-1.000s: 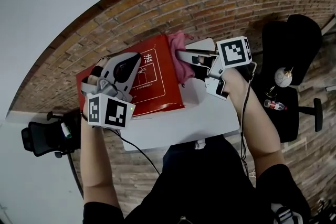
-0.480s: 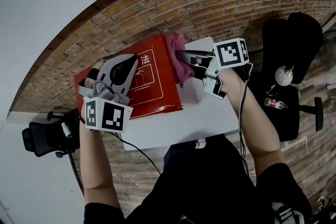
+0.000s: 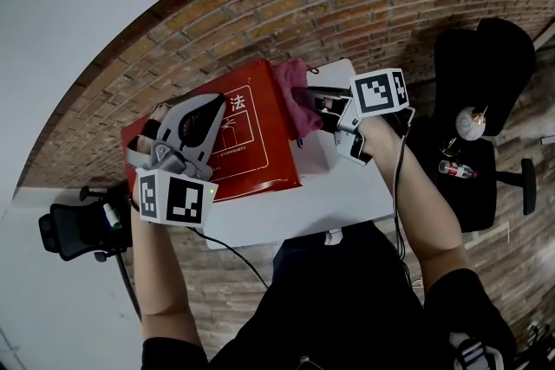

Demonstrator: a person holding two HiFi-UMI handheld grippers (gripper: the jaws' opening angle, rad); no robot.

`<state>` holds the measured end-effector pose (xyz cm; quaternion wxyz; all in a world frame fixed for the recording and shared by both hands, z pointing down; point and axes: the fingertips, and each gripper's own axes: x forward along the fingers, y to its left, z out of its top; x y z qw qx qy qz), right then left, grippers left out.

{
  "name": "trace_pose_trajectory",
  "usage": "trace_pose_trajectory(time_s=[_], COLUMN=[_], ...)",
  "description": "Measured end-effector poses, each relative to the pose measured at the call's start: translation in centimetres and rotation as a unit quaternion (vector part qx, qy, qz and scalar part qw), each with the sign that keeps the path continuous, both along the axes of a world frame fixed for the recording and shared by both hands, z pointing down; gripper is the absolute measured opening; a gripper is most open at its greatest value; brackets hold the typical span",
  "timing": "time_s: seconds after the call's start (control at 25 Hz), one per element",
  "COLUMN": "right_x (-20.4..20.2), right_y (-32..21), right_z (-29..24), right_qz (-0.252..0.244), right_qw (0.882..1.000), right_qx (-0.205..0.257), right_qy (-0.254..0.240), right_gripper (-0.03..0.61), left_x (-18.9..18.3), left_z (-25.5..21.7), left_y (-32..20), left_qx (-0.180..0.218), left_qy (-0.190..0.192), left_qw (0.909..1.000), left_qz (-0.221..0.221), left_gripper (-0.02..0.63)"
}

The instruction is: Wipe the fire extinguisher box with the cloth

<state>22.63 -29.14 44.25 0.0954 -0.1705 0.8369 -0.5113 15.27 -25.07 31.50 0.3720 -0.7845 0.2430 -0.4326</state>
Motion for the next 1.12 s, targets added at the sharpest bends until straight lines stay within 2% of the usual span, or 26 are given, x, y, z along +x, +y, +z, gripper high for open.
trace_pose_trajectory(time_s=[0.32,1.12], right_x=[0.1,0.0], right_y=[-0.3,0.3], right_z=[3.1,7.7], right_qz=[0.008,0.016], right_qw=[0.999,0.998], right_qx=[-0.014,-0.03], right_qy=[0.03,0.046], right_gripper=[0.064,0.064], left_x=[0.0,-0.1], left_z=[0.0,0.0], left_y=[0.0,0.0], left_qx=[0.0,0.001], left_qy=[0.0,0.001], left_qw=[1.0,1.0], left_qz=[0.0,0.0], left_gripper=[0.028,0.026])
